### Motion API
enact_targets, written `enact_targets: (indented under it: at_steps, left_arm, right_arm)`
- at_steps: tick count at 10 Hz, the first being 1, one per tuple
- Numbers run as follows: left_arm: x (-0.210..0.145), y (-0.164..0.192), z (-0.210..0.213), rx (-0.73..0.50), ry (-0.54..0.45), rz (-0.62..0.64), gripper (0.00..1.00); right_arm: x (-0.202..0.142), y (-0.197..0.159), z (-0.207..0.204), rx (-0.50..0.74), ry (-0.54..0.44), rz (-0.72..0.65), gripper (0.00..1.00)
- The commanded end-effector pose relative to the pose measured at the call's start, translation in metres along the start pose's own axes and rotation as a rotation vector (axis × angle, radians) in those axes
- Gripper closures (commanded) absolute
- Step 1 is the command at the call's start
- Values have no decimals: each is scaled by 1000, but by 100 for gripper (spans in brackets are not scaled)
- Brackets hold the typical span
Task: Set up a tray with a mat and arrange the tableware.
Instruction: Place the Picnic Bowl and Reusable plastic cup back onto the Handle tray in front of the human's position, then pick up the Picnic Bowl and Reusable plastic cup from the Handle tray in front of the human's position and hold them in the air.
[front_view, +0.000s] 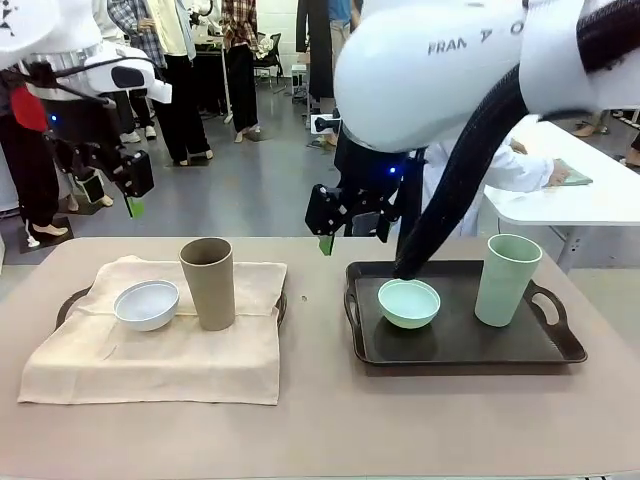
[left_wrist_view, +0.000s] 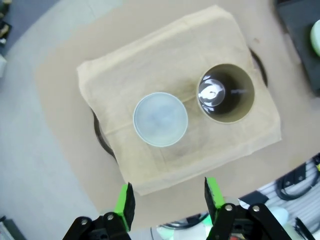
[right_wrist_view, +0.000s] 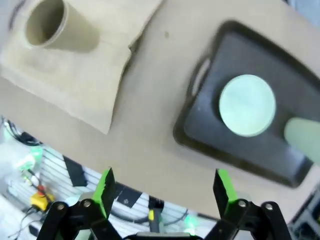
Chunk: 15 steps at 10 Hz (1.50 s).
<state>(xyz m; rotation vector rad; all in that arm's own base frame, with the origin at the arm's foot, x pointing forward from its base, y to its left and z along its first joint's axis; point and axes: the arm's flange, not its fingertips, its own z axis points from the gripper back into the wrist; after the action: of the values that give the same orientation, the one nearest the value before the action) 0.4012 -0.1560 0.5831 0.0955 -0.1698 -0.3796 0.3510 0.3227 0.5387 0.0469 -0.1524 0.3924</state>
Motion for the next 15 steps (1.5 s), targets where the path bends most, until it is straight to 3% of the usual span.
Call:
enact_targets:
  at_steps: [1, 15]
  left_arm:
    - [-2, -2, -8, 4, -8, -17, 26]
    - [-2, -2, -8, 4, -8, -17, 26]
  right_arm:
    - [2, -6, -8, 35, -40, 49, 0]
    - [2, -6, -8, 35, -40, 49, 0]
